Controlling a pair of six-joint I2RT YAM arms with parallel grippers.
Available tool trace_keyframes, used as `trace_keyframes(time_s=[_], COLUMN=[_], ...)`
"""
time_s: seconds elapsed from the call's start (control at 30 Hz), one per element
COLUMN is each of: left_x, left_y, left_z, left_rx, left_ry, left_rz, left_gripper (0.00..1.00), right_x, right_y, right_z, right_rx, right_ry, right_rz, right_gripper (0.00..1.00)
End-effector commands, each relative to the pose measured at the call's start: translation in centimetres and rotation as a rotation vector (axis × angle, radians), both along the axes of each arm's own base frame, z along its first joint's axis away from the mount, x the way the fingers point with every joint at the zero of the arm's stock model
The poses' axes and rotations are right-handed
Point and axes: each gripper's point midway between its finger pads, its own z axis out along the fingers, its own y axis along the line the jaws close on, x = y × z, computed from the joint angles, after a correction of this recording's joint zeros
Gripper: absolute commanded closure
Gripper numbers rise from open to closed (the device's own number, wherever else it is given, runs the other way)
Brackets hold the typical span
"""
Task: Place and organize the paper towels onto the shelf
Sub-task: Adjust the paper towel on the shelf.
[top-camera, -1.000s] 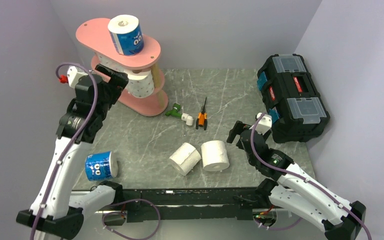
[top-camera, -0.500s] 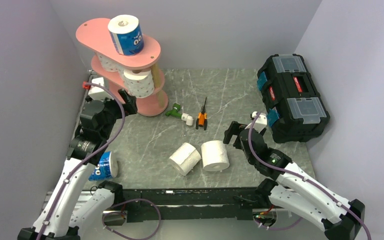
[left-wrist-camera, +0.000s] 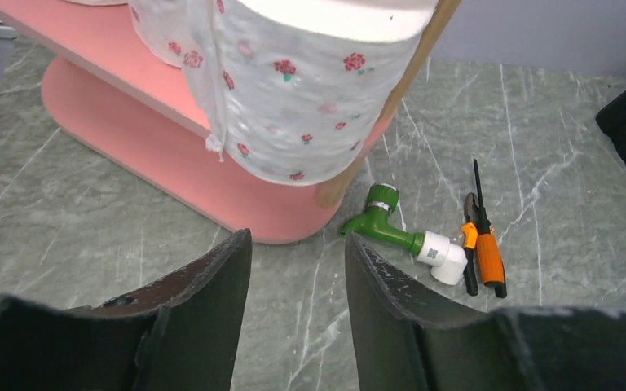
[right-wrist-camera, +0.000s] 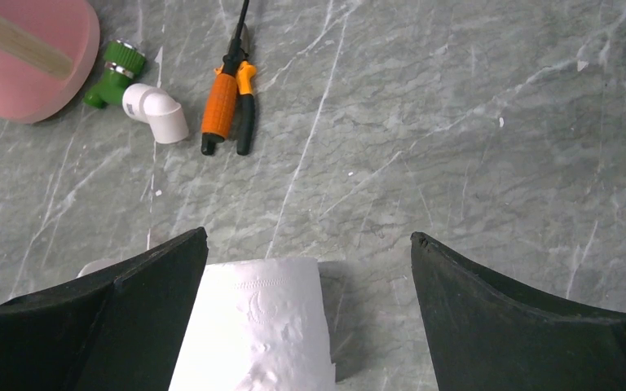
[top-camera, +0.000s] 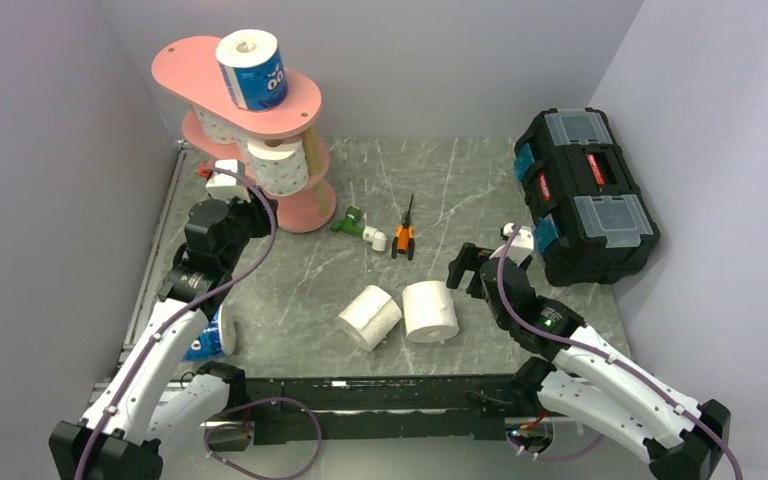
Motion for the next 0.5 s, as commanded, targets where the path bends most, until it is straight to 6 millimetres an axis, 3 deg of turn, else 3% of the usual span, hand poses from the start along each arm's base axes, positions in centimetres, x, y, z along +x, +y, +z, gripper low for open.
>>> trace_keyframes(time_s=[0.0,0.23,0.47], left_x=[1.5,2.8,4.0], left_y=[-0.6,-1.5,-2.7], left_z=[2.2,2.2,1.2], left_rx=[-0.005,-0.069,-0.102], left_ry=[-0.090,-0.165,-0.111], left_rz=[-0.039,-0.068,-0.108], left_gripper=[0.51,0.55,0.57], right_x=[0.3,0.4,0.3], right_y=[0.2,0.2,0.0], right_z=[0.8,0.7,0.9], right_rx=[0.020,0.019,0.021], right_ry=[-0.036,-0.036,-0.041], right_rz=[0.003,0.002,-0.002], right_gripper=[0.03,0.03,0.03])
